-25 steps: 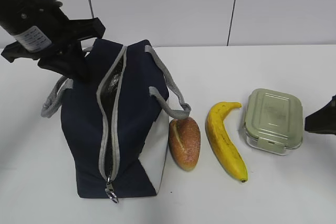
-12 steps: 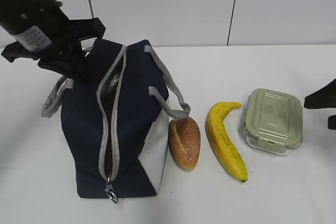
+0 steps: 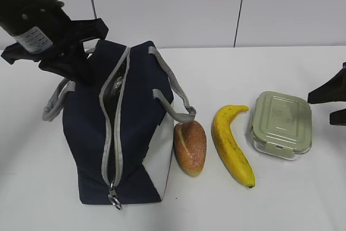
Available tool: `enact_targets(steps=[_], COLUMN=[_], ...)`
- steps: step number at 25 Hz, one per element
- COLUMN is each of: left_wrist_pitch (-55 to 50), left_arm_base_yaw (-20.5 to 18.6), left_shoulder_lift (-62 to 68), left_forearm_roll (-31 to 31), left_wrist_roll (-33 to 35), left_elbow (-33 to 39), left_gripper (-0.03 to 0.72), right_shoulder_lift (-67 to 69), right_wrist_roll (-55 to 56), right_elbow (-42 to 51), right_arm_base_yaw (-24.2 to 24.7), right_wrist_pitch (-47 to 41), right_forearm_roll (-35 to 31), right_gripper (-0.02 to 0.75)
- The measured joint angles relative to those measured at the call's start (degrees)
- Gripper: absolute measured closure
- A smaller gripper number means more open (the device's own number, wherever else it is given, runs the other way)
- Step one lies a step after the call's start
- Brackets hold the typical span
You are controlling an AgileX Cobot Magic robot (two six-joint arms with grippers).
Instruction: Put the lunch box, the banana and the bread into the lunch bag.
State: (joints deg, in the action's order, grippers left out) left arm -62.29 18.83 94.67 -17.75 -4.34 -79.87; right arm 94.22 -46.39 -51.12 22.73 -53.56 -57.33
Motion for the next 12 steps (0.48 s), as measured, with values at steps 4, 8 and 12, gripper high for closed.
enact_targets(steps=[4,8,12], left_wrist_pitch=[0.0,0.0,0.0], left_arm_base_yaw=[0.0,0.0,0.0], left_shoulder_lift=[0.0,0.0,0.0], left_forearm_roll=[0.0,0.0,0.0], left_wrist_roll=[0.0,0.0,0.0], left_elbow=[0.0,0.0,0.0], left_gripper=[0.691,0.691,0.691], right_shoulder_lift=[2.6,4.9,7.1], right_wrist_roll=[-0.4,-0.9,-2.3], right_elbow=[0.0,0.0,0.0], right_arm_base_yaw=[0.0,0.0,0.0], right_wrist_pitch=[0.0,0.6,2.3], right_forearm_roll=[0.4,0.4,0.4], right_gripper=[0.195,0.166,0.109])
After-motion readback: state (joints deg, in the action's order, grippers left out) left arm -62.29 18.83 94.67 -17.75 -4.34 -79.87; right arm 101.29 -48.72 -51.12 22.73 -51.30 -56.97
